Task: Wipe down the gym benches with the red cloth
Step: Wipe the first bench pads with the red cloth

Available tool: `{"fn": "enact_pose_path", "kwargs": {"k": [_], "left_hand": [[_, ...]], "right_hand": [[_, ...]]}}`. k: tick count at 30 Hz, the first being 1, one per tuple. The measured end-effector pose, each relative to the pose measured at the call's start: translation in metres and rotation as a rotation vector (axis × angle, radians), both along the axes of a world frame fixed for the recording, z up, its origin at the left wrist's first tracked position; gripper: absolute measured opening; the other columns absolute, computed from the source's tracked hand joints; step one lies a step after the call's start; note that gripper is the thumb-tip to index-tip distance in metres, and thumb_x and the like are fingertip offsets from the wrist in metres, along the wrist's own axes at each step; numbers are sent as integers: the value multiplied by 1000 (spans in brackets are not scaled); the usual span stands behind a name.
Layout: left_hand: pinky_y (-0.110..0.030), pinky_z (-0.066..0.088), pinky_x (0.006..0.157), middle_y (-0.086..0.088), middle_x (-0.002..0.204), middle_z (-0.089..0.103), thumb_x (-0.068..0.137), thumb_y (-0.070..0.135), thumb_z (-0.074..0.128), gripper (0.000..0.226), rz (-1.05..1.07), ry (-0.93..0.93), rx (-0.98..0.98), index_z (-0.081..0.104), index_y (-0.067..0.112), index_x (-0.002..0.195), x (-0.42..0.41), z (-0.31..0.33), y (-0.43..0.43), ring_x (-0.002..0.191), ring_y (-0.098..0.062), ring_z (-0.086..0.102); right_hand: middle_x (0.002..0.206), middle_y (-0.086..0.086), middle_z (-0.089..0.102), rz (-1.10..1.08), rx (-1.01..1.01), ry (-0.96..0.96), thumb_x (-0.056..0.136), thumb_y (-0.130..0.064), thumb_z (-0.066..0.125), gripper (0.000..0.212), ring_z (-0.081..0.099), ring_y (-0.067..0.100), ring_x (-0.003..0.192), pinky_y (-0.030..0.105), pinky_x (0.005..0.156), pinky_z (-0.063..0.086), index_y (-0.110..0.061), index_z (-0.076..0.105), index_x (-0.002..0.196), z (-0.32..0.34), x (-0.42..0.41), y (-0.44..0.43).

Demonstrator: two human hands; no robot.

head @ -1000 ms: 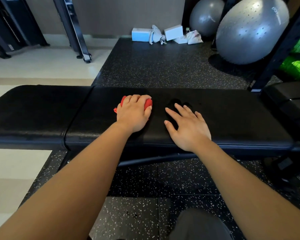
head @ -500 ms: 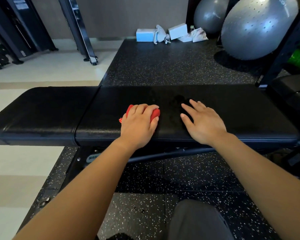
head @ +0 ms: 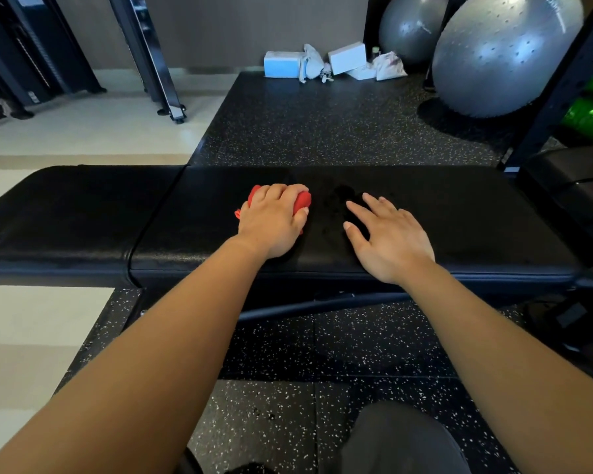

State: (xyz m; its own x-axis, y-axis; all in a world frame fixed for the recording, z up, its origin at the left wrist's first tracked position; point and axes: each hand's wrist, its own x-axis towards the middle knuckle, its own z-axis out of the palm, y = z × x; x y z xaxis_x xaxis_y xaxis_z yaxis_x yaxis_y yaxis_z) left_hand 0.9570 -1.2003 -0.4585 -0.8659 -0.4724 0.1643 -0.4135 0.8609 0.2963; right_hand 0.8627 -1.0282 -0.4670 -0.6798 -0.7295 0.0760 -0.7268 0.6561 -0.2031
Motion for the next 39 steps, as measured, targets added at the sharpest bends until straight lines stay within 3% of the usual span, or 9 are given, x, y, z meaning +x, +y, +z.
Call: {"fn": "enact_pose_path", "kwargs": {"k": [14, 18, 31, 39], "left_hand": [[-45, 29, 106, 4, 141, 40, 97, 41, 39, 45, 70, 85, -107, 37, 31, 140, 59, -9, 62, 131, -18, 31], [-41, 25, 107, 5, 143, 38, 99, 44, 33, 43, 97, 20, -97, 36, 33, 140, 44, -2, 56, 133, -17, 29], [-49, 18, 111, 0, 149, 29, 98, 46, 33, 44, 32, -95, 34, 31, 37, 141, -45, 7, -9, 140, -26, 18], [-48, 18, 114, 0, 152, 26, 98, 50, 28, 51, -37, -60, 35, 24, 35, 146, -25, 3, -5, 142, -22, 16]], "right_hand": [[160, 0, 5, 67, 48, -42, 100, -50, 14, 57, 2, 21, 147, 40, 119, 6, -27, 14, 152, 3, 1, 8], [161, 0, 3, 49, 56, -52, 99, -51, 13, 58, 0, 20, 147, 41, 119, 5, -28, 13, 152, 4, 2, 5], [160, -6, -3, 51, 52, -86, 98, -53, 16, 57, -5, 13, 147, 40, 118, -1, -34, 9, 152, 4, -16, -10], [160, -4, 4, 49, 39, -126, 100, -49, 20, 54, 1, 15, 147, 39, 119, 4, -30, 17, 151, 9, -14, -6]]}}
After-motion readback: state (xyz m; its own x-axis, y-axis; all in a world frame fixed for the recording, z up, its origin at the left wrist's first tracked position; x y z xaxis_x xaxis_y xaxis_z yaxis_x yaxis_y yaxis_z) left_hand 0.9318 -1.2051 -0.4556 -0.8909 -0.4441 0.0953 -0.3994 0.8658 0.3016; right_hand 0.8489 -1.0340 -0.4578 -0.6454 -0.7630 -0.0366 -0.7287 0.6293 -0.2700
